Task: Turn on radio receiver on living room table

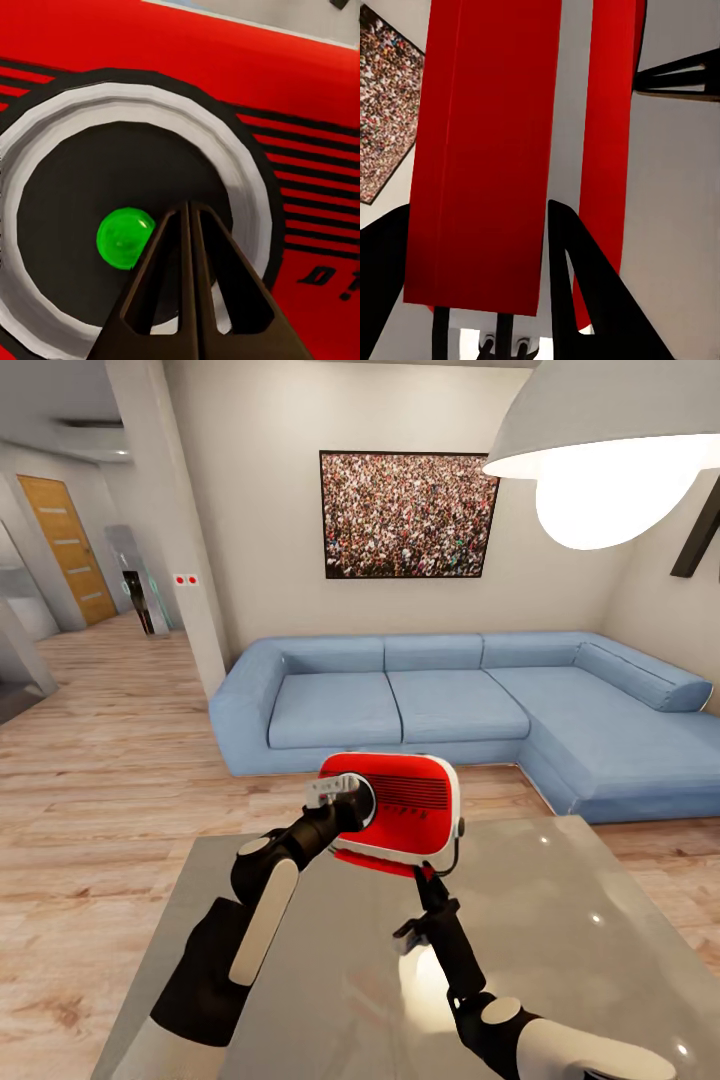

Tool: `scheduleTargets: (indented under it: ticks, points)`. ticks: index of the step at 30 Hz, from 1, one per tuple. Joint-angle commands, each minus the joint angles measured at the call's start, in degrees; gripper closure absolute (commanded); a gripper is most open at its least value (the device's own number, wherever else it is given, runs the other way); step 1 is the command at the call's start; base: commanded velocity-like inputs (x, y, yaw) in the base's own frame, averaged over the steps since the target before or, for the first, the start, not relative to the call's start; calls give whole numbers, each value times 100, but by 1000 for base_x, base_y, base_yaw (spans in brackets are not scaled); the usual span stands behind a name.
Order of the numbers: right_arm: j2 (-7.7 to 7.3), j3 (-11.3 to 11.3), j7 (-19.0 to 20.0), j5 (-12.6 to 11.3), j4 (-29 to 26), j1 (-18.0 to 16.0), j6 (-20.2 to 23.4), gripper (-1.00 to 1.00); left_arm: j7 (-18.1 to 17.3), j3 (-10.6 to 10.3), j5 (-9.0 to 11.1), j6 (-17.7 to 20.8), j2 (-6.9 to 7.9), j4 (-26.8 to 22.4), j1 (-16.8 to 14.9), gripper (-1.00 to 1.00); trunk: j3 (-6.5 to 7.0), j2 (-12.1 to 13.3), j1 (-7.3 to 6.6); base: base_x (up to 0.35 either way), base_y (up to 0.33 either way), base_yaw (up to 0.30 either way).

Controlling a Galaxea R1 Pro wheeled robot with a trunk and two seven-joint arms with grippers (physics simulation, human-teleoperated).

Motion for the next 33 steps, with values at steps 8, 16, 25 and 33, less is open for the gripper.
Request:
scheduleTargets:
  ticks: [8, 16, 25, 33]
  points:
    - [5, -22, -2, 17, -2, 14, -9, 100, 0, 12, 0, -9, 0, 81, -15, 100, 1, 0, 0, 0, 0, 0]
    - [3, -145, -2, -352, 5, 15, -56, 100, 11, 45, 2, -18, 0, 111, -13, 100, 1, 0, 0, 0, 0, 0]
    - [-115, -563, 31, -839, 9, 12, -78, 100, 29, 365, -25, -32, 0, 150, -9, 100, 1, 0, 0, 0, 0, 0]
    - [-264, -1281, 828, -845, 7, 12, -706, 100, 40, 963, -26, -44, 0, 726, -9, 100, 1, 0, 0, 0, 0, 0]
